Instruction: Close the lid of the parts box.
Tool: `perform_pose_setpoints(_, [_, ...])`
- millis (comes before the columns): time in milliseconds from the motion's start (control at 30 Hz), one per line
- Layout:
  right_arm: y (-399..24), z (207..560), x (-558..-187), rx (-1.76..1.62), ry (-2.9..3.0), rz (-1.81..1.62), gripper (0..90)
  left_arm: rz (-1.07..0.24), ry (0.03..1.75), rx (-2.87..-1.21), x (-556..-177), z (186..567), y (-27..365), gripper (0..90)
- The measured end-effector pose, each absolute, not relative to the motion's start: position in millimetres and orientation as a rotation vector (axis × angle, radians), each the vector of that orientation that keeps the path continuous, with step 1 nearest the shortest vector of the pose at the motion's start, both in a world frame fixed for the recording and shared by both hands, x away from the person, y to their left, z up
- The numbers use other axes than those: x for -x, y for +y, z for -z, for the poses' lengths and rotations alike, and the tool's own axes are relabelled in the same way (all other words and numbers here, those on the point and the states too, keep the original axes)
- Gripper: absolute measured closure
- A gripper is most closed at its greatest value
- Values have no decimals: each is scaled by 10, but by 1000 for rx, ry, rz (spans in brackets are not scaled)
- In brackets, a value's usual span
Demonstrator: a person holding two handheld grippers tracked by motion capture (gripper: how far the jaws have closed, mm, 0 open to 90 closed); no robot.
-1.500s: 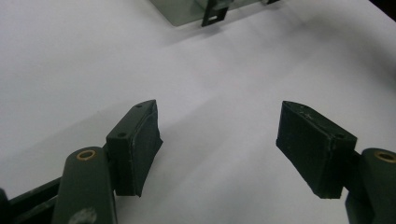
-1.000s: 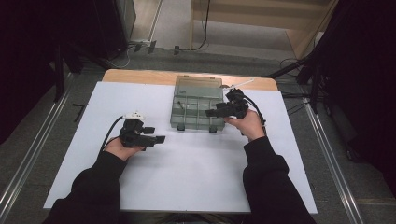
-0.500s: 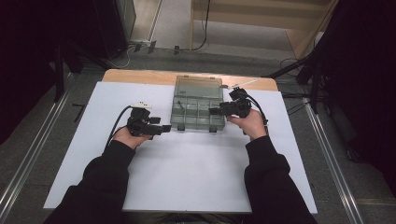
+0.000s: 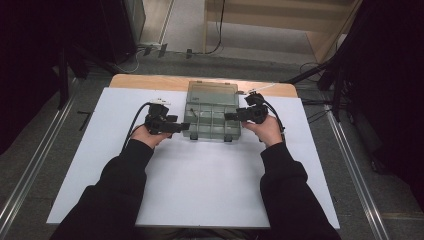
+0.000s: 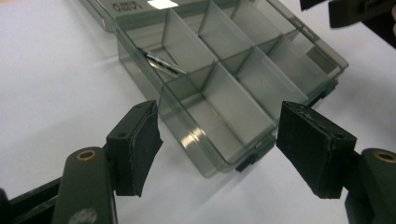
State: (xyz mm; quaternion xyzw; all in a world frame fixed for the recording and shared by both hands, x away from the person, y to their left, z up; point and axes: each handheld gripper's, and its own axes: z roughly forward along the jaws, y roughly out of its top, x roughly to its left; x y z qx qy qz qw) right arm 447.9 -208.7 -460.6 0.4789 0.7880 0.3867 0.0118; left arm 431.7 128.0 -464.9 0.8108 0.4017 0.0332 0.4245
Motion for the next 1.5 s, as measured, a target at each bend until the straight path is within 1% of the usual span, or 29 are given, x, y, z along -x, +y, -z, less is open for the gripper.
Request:
perform_pose_setpoints(333, [-2052,4607,-4560,-1492,2474,-1171,286,-103,1030,-1999,-4491,4615,1232,296])
perform_pose_setpoints(700, [-2060,4577,-4712,-1501,2462,-1174,290,-125,1050,-2030,-4713,4588,1060,297])
perform_pose_setpoints(933, [-2035,4580,-4820,-1512,2473,-1144,292,-127,1074,-2019,-4853,4547,1023,297])
perform_pose_setpoints(1000, [-2037,4600,-4857,-1525,2483,-1163,293,-104,1089,-2015,-4902,4549,1016,297])
perform_pose_setpoints(1100, [-2032,4607,-4893,-1531,2470,-1158,295,-137,1087,-2050,-4955,4562,988,297])
perform_pose_setpoints(1367, [-2056,4599,-5030,-1565,2442,-1117,295,-159,1127,-2038,-5120,4597,959,297])
perform_pose_setpoints(1433, [-2064,4595,-5062,-1582,2431,-1138,294,-182,1134,-2006,-5144,4600,957,298])
perform_pose_setpoints(1500, [-2054,4593,-5092,-1562,2419,-1109,293,-166,1149,-2000,-5184,4603,953,312])
